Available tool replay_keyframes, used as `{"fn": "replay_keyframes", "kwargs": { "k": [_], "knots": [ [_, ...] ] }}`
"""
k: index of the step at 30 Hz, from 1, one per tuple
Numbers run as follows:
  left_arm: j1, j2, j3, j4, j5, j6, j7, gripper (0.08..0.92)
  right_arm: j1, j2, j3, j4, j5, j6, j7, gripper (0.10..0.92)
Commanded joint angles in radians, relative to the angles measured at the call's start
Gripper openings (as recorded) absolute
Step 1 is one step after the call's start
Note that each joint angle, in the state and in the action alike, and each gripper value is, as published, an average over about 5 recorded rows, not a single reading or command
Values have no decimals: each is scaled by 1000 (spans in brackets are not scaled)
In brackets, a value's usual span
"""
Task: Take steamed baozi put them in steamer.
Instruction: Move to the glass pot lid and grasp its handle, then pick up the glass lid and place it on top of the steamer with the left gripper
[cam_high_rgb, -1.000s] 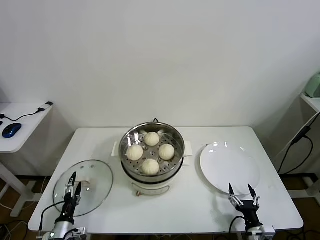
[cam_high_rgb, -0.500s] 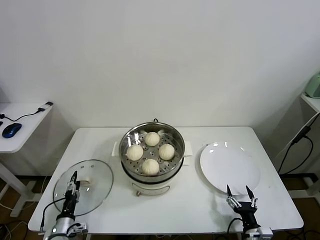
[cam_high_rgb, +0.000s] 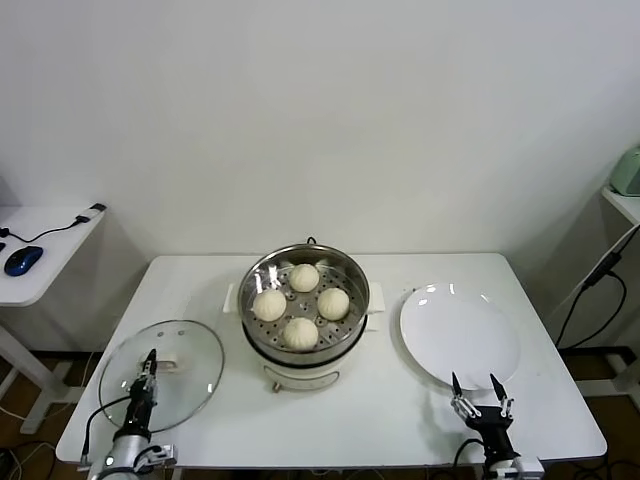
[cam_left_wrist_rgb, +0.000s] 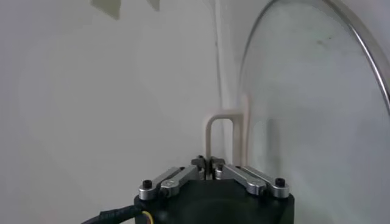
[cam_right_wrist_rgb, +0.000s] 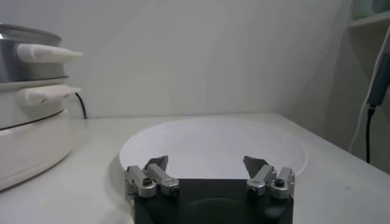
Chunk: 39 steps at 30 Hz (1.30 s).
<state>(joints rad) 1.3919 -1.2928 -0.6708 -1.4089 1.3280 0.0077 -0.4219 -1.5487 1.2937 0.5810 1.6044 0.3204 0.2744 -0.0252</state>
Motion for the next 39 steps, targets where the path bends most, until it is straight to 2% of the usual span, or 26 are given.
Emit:
{"fn": "replay_keyframes", "kwargs": {
  "k": [1, 6, 10, 16, 20, 24, 28, 32, 39],
  "knots": [
    [-4, 0, -1, -19, -16, 2, -3, 138, -3, 0, 4, 9, -3, -1, 1, 823],
    [15, -2, -32, -134, -76, -34, 20, 136, -7, -4, 13, 22, -8, -8, 8, 823],
    [43, 27, -64, -253, -160, -36, 85, 136, -1, -8, 22, 22, -37, -25, 18, 823],
    [61, 124, -120, -419, -340, -4, 281, 136, 8, -11, 32, 28, -105, -55, 23, 823],
    [43, 185, -113, -535, -421, 87, 396, 136, 7, -8, 34, 42, -145, -67, 24, 823],
    [7, 207, -65, -644, -420, 190, 469, 136, 5, -5, 35, 53, -176, -69, 27, 823],
    [-25, 200, 31, -718, -363, 275, 521, 136, 10, 2, 32, 64, -194, -67, 27, 823],
    [-62, 174, 189, -770, -247, 376, 564, 136, 16, 12, 25, 76, -212, -66, 27, 823],
    [-150, 52, 443, -767, -52, 498, 640, 136, 25, 22, 5, 75, -219, -61, 30, 823]
  ]
}}
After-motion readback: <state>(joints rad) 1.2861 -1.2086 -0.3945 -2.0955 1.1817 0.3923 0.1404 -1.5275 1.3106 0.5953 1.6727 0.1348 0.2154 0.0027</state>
